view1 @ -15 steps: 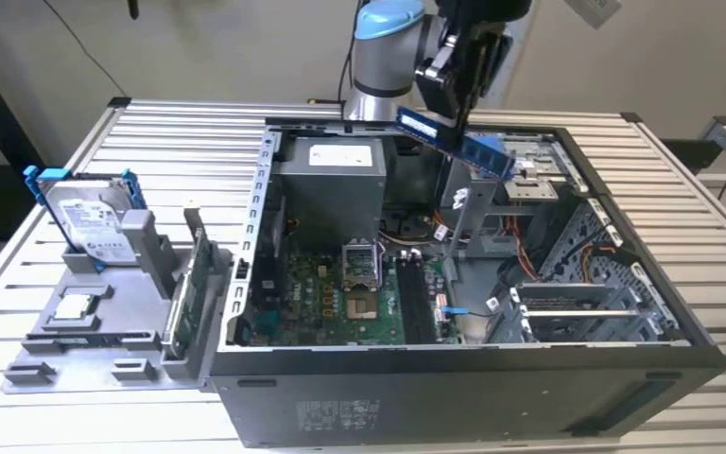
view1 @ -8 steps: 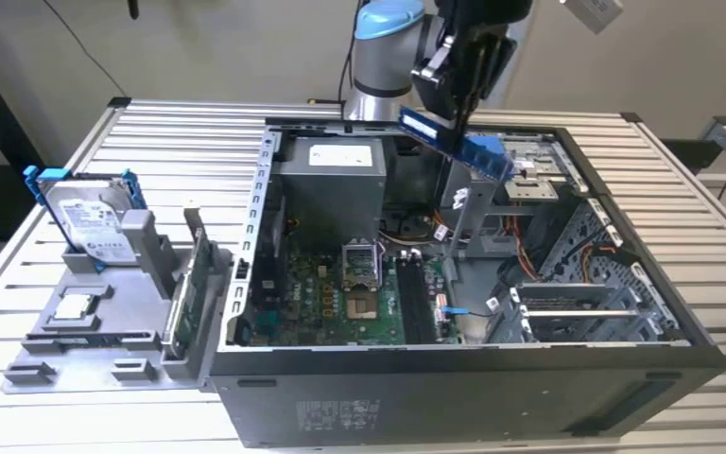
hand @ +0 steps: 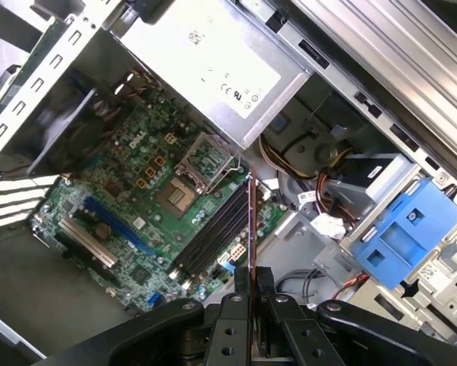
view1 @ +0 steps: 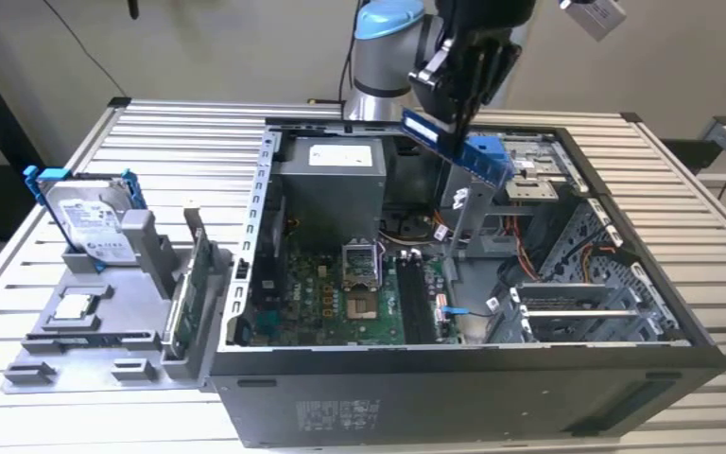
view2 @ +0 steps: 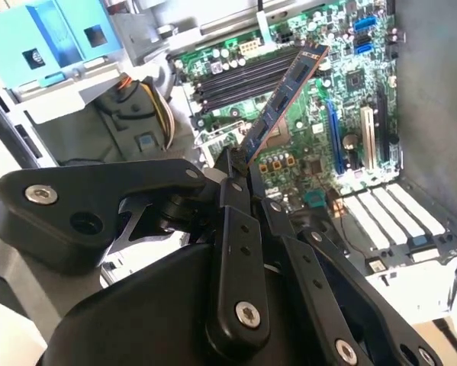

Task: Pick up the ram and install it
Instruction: 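Insert the ram into the slot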

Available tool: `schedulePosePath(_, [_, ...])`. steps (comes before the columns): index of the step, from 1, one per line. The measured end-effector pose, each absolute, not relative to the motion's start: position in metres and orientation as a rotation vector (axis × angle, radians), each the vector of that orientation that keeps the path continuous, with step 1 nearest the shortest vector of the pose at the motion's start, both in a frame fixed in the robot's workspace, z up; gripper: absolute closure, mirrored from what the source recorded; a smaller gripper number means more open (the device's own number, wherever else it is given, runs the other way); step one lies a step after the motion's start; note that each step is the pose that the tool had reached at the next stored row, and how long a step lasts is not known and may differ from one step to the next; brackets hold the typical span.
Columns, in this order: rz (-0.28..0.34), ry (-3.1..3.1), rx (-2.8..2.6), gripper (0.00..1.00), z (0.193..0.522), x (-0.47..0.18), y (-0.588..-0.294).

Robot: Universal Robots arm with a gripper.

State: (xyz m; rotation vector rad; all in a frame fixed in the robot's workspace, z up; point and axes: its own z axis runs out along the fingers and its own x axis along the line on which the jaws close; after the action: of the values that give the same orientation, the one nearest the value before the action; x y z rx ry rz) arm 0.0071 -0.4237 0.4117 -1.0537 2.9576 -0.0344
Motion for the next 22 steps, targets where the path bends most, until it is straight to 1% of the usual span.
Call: schedulePosePath(22, [-0.035, 3.082, -0.617, 0.86, 0.4037, 0.0071, -0.4262])
